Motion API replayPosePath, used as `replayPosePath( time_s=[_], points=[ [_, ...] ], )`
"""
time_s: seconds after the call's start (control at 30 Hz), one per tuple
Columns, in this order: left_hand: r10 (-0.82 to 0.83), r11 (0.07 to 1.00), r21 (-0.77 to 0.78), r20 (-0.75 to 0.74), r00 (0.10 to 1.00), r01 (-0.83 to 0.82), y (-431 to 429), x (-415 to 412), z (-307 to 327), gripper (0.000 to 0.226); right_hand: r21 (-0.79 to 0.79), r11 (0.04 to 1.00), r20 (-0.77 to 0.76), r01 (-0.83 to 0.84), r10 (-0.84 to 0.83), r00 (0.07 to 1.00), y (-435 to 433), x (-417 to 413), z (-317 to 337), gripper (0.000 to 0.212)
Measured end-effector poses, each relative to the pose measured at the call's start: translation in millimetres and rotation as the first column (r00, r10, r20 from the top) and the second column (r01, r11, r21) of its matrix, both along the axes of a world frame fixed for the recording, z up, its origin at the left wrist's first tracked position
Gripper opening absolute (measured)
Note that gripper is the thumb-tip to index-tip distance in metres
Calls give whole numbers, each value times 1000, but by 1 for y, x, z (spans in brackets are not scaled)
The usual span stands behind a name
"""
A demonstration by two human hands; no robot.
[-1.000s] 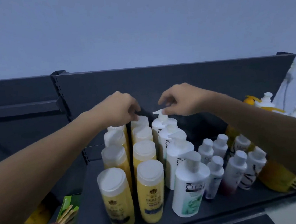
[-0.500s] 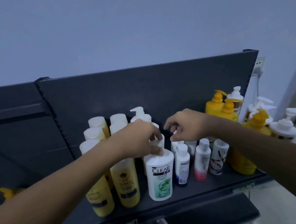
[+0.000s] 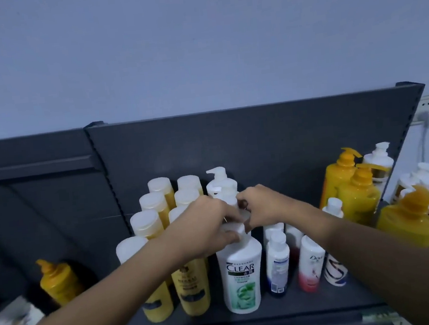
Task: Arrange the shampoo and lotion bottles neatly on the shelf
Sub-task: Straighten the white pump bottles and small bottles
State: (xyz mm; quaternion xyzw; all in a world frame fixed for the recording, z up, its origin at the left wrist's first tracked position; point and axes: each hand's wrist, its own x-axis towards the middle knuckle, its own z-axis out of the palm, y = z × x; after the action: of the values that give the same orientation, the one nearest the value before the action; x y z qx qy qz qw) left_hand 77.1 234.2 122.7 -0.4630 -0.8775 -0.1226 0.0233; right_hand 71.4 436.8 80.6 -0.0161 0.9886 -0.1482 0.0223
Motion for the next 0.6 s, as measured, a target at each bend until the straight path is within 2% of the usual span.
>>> replayPosePath(
  time_s=[0.17, 0.37, 0.47, 0.53, 0.6],
  points=[
    [4, 1000, 5, 25, 1000, -4, 1, -6, -5, 25, -52, 999, -44, 4, -6, 999, 4, 1, -4, 31],
    [-13, 999, -36, 76, 997, 16, 0, -11, -2, 26, -59, 998, -51, 13, -16, 999, 1, 1, -7, 27],
    [-20, 999, -45, 154, 988, 27, -4, -18, 16, 30, -46, 999, 8, 1, -1, 1000, 6, 3, 0, 44],
    [17, 1000, 14, 128, 992, -19, -4, -33, 36, 25, -102, 995, 50, 0, 6, 999, 16, 1, 12, 64],
    [69, 992, 98, 64, 996, -75, 2, -58, 53, 20, -186, 982, 49, 30, -21, 999, 29, -7, 25, 61]
  ],
)
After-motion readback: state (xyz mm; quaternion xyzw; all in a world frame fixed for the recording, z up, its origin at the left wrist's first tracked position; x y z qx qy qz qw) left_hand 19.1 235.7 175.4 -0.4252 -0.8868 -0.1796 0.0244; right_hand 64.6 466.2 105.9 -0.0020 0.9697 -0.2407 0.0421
